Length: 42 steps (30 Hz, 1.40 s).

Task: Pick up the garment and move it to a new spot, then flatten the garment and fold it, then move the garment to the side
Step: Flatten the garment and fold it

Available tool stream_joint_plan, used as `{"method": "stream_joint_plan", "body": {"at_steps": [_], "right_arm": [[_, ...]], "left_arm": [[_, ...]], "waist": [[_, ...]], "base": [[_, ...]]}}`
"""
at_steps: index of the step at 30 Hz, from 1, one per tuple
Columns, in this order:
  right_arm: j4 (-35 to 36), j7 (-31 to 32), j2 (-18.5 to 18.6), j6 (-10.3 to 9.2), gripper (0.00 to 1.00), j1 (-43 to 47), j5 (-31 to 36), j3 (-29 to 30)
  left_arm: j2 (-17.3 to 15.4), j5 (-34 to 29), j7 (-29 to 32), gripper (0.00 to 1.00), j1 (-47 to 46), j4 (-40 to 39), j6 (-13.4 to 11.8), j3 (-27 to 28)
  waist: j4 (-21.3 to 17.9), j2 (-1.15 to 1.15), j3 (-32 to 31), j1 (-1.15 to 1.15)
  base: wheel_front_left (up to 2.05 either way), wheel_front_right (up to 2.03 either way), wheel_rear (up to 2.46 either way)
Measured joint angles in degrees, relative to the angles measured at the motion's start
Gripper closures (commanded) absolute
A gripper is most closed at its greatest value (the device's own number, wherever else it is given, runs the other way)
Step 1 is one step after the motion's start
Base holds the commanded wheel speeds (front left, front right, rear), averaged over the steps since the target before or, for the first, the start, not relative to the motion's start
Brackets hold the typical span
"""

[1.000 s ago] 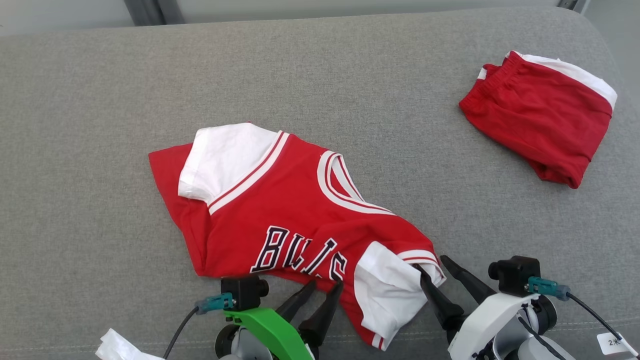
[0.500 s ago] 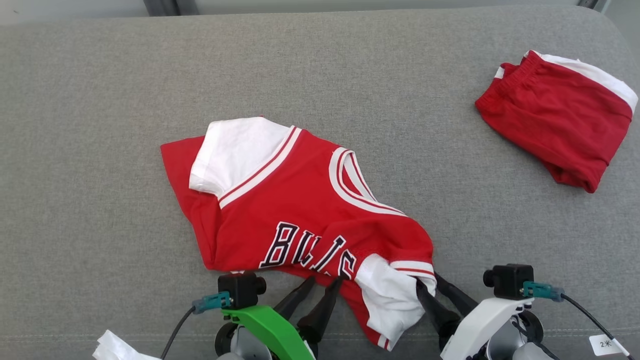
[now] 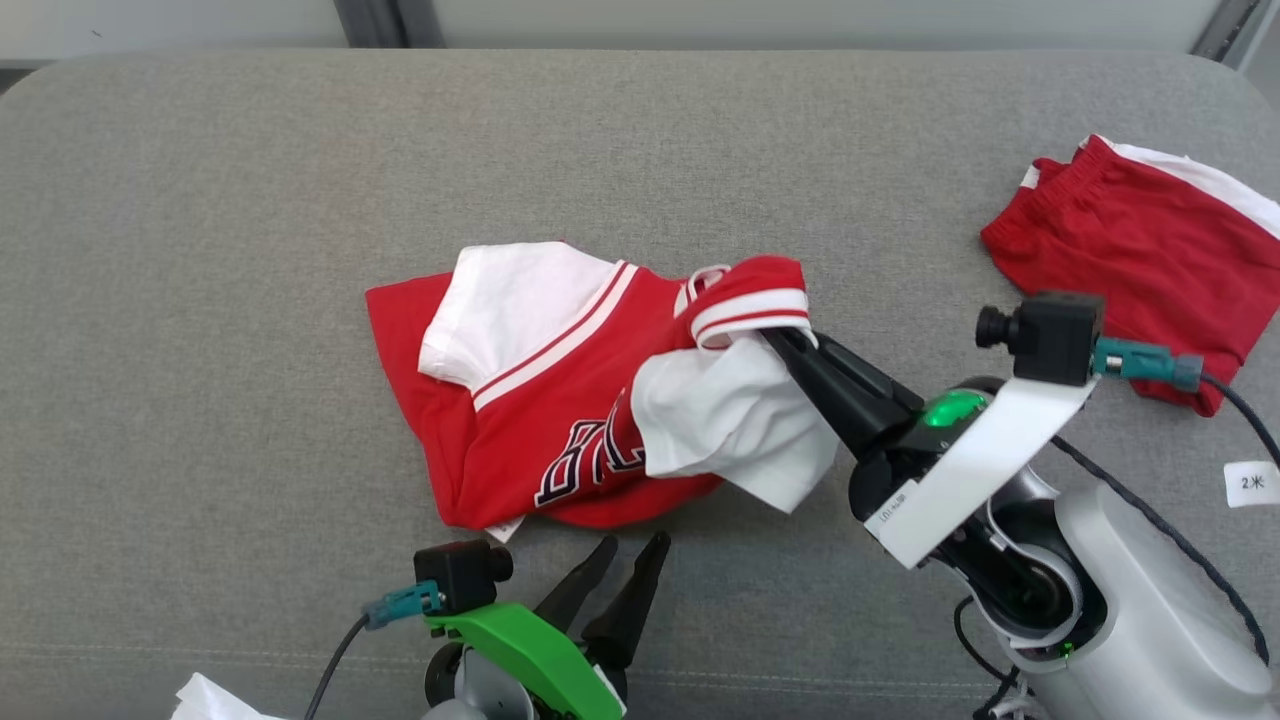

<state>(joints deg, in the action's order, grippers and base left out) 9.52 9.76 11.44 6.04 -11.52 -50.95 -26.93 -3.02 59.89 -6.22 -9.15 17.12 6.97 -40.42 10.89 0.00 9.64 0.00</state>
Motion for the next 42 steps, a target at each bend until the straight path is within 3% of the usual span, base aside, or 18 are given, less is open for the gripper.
{"method": "stream_joint_plan", "body": {"at_steps": [5,10,16,23,27,34,42], "right_arm": [[4.08,6.98,-0.82,-0.31,1.00,-6.10,-4.72,-0.13],[4.13,12.00,-3.15,-5.94,1.00,-12.12,-8.25,2.59],[-0.41,14.54,-6.13,-14.67,1.00,-20.73,-9.65,9.07],[-7.56,14.83,-7.10,-14.52,1.00,-30.80,-8.15,12.32],[-11.93,15.08,-7.00,-14.16,1.00,-32.01,-7.37,13.29],[-18.71,15.60,-6.94,-14.12,1.00,-31.96,-5.57,15.64],[-21.39,16.04,-7.20,-14.12,1.00,-32.68,-4.95,16.29]], "left_arm": [[0.11,1.01,-0.69,0.00,-0.05,-0.02,0.01,-1.49],[0.13,3.60,-2.21,0.00,-0.29,-1.15,0.02,-3.71],[0.15,6.53,-4.32,0.00,-1.30,-2.87,0.02,-5.60],[0.13,7.15,-6.26,0.00,-1.81,-3.74,0.02,-5.31],[0.12,7.76,-7.00,0.00,-3.89,-4.22,0.02,-5.83],[0.18,6.24,-7.53,0.00,-9.90,-4.57,0.08,-10.48],[0.29,5.88,-7.71,0.00,-11.61,-0.76,0.08,-15.10]], "waist": [[2.26,0.00,-1.03,0.00],[5.34,0.00,-1.97,0.00],[9.77,0.00,-2.79,0.00],[13.46,0.00,-2.62,0.00],[14.40,0.00,-1.41,0.00],[14.48,0.00,0.88,0.00],[12.70,0.00,1.59,0.00]], "base": [[0.00,0.00,0.00],[0.00,0.00,0.00],[0.00,0.00,0.00],[0.00,0.00,0.00],[0.00,0.00,0.00],[0.00,0.00,0.00],[0.00,0.00,0.00]]}}
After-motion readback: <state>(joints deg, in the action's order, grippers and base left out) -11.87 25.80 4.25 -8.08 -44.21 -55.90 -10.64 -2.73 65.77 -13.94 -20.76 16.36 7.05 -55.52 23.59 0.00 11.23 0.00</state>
